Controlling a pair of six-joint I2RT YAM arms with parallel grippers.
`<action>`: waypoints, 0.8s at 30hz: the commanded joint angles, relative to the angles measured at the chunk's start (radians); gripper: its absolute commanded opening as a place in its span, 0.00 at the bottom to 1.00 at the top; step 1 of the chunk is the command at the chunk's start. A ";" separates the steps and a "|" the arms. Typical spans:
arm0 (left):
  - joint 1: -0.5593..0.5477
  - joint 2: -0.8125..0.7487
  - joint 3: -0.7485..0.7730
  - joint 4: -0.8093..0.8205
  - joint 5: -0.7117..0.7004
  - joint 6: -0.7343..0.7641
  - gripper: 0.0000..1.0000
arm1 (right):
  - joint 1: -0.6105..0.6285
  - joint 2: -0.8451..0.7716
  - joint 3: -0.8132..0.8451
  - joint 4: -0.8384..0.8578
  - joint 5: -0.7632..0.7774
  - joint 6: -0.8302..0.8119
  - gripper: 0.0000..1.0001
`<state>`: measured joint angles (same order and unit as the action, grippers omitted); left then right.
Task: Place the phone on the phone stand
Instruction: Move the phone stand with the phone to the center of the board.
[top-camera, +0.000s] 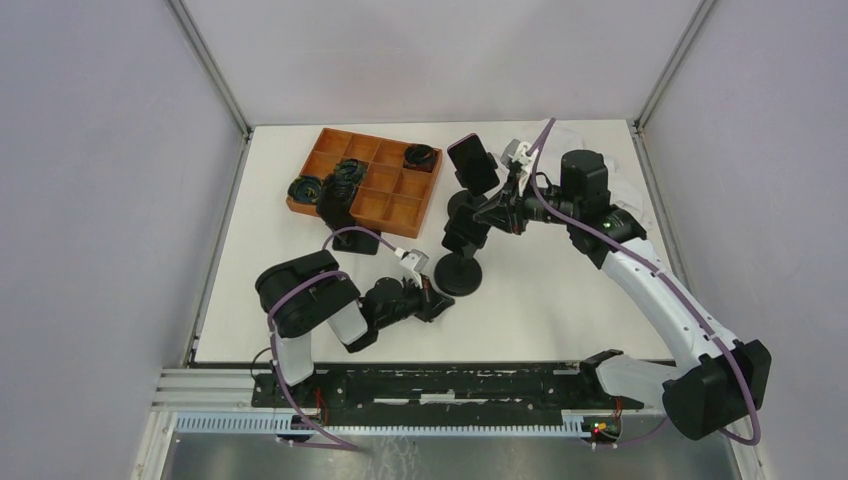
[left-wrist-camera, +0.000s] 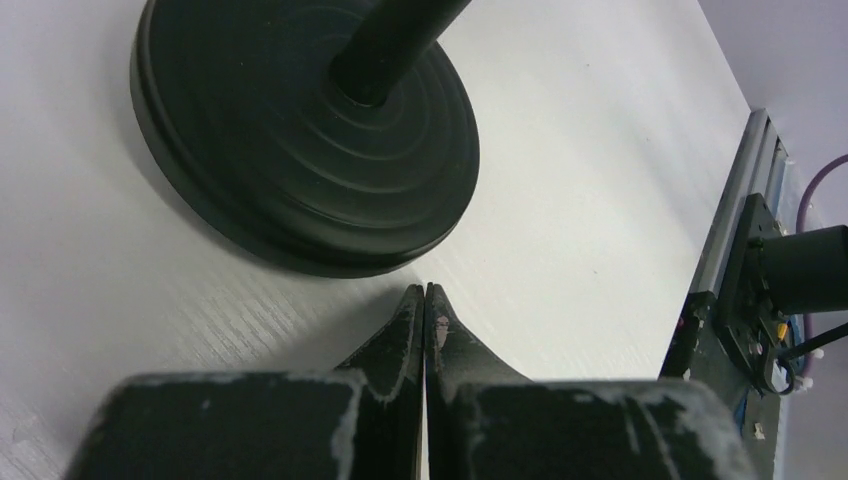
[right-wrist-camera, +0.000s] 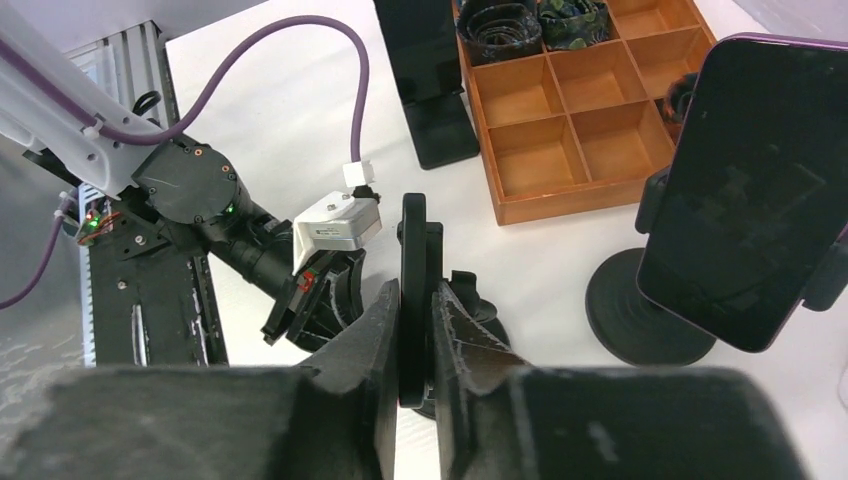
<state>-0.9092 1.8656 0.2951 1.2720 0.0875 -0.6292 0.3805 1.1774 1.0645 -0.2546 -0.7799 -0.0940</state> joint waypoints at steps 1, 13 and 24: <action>0.001 0.028 -0.011 -0.063 0.014 0.014 0.02 | -0.015 0.009 0.002 -0.005 0.055 -0.029 0.23; 0.003 -0.036 0.005 -0.113 0.035 0.032 0.02 | 0.013 -0.001 -0.023 -0.027 0.049 -0.098 0.36; 0.001 -0.439 -0.017 -0.486 -0.030 0.131 0.06 | 0.001 -0.072 -0.029 -0.068 0.092 -0.230 0.00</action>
<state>-0.9092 1.5982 0.2794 0.9730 0.1028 -0.5900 0.4038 1.1633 1.0485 -0.2966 -0.7395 -0.2455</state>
